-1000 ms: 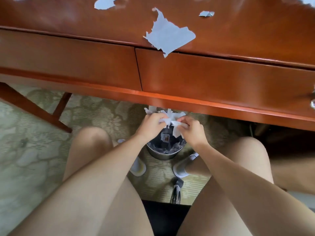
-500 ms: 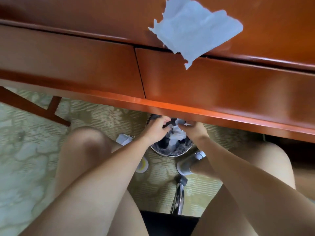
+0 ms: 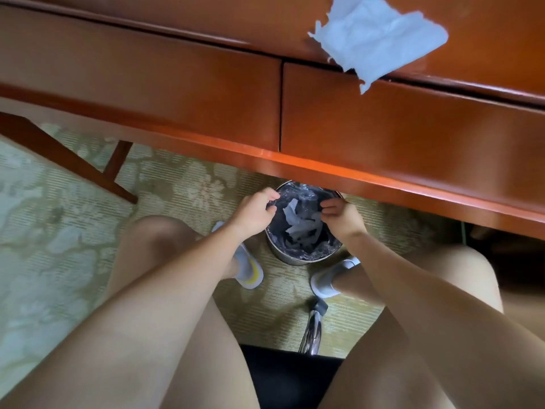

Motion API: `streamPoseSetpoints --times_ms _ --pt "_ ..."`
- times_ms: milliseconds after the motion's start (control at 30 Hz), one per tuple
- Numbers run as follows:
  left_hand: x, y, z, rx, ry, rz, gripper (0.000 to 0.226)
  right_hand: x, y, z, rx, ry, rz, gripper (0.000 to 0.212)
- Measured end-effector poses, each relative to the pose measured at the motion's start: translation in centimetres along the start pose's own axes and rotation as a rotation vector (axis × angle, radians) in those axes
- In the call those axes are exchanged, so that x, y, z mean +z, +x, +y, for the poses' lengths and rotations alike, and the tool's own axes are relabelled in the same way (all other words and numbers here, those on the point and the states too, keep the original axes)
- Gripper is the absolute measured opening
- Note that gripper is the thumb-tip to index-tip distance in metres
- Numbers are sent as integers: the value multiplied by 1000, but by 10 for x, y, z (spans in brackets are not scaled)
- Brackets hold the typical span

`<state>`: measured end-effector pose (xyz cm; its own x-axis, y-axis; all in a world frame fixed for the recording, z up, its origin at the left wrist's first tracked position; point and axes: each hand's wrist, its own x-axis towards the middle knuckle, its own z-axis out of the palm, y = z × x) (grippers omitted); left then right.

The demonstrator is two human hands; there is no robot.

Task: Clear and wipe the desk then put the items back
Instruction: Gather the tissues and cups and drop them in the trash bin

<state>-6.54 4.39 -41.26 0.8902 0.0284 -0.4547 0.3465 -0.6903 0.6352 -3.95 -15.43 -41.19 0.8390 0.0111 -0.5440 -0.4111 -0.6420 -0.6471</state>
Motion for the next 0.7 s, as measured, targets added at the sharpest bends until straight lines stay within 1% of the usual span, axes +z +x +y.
streamPoseSetpoints --times_ms 133,400,500,600,700 --pt "-10 -27 -25 -67 -11 97 32 15 -10 0 -48 -30 -28 25" --pt "0 -81 -89 -174 -11 210 33 64 -45 5 -186 -165 -58 25" --pt "10 -87 -119 -181 -24 240 34 90 -52 13 -250 -180 -76 28" --pt "23 -86 -151 -188 -8 214 34 124 -53 25 -249 -243 -140 27" --pt "32 -80 -184 -209 28 147 36 159 -44 34 -232 -379 -259 29"
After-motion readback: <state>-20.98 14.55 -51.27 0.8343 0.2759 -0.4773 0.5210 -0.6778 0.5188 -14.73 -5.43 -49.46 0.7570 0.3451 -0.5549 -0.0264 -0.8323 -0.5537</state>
